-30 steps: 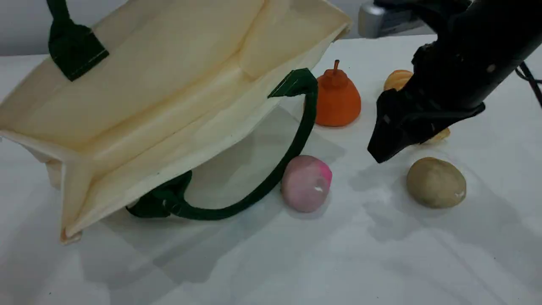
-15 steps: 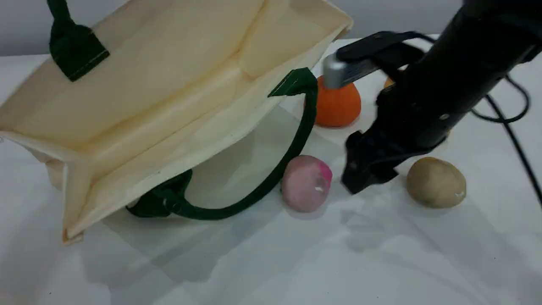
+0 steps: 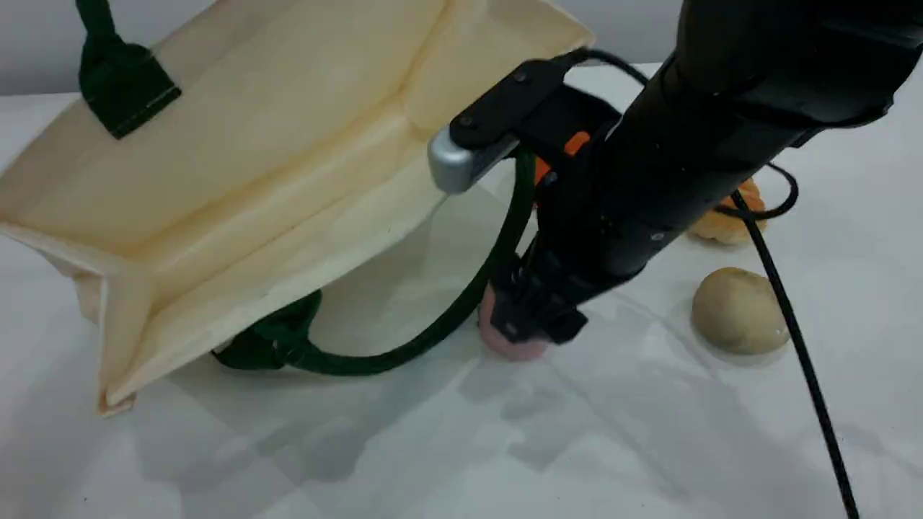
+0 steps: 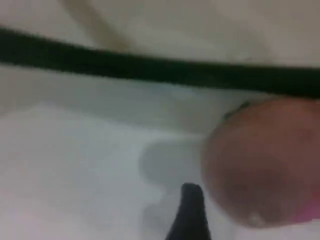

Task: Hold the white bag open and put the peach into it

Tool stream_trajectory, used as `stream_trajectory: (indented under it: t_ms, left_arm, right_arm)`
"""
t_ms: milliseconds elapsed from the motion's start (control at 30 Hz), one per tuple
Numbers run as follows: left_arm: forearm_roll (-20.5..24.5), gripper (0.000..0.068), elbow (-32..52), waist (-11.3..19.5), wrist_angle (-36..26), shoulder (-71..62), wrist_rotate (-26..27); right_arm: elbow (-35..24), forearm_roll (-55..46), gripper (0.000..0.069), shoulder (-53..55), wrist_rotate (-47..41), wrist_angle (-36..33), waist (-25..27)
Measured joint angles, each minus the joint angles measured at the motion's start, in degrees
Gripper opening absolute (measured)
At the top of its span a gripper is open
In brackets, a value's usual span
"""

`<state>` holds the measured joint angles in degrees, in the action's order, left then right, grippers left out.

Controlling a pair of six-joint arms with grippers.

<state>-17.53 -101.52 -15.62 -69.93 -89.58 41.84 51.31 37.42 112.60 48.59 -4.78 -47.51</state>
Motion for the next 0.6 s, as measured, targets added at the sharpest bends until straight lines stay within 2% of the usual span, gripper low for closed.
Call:
stream_trajectory:
  t_ms: [600]
  left_arm:
    - [0.00, 0.0089, 0.00, 0.00, 0.00, 0.00, -0.12]
  right_arm:
    - [0.00, 0.84, 0.0540, 3.54, -0.39, 4.07, 0.00]
